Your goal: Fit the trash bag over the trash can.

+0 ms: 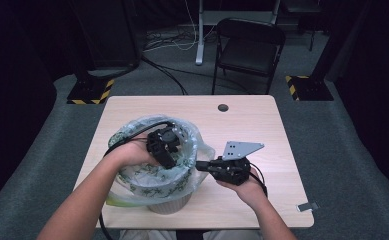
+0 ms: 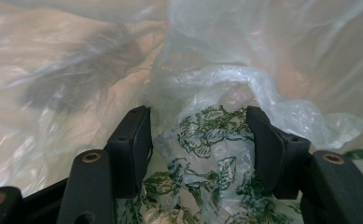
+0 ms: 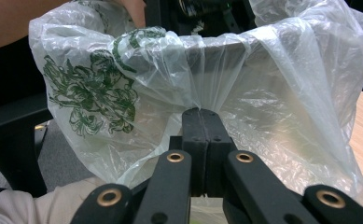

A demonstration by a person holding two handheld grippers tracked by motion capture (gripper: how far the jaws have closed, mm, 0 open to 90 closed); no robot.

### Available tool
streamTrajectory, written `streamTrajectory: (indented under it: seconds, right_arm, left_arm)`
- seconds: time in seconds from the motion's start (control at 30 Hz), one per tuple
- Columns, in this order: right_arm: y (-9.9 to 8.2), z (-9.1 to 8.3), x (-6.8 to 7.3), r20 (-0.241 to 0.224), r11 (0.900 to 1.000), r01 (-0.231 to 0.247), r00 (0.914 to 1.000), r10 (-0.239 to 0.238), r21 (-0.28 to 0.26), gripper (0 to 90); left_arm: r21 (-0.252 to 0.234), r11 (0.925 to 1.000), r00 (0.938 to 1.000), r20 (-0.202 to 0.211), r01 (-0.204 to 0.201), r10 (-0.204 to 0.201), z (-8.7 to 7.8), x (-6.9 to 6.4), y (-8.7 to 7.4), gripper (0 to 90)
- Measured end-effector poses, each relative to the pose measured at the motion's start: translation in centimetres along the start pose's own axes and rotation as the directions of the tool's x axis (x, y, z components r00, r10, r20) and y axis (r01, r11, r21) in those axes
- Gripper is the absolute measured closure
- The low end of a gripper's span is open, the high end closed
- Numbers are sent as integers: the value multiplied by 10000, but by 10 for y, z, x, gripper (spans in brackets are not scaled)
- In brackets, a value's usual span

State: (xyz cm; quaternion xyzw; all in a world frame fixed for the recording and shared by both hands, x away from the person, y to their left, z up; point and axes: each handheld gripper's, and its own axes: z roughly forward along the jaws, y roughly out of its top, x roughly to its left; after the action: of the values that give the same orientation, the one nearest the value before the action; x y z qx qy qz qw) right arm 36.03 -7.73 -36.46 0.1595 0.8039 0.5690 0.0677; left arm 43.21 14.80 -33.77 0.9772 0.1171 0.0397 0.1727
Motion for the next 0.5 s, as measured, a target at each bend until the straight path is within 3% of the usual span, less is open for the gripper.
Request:
streamTrajectory:
  seconds: [0.1, 0.3, 0.4, 0.5]
  right_arm:
    - [0, 0, -1, 0, 10000, 0, 10000, 0, 0, 900]
    - [0, 0, 0, 12, 10000, 21, 10000, -21, 2, 900]
    - [0, 0, 0, 19, 10000, 24, 10000, -24, 3, 900]
    - [0, 0, 1, 53, 10000, 44, 10000, -45, 31, 900]
  left_arm:
    - [423, 9990, 9999, 90, -116, 112, 9, 1, 3, 412]
    - [399, 9991, 9998, 165, -134, 128, 10, 0, 1, 424]
    - [763, 9970, 9995, 267, -159, 139, 12, -2, 1, 426]
    - [341, 9981, 9985, -153, -522, 527, 1, -5, 4, 438]
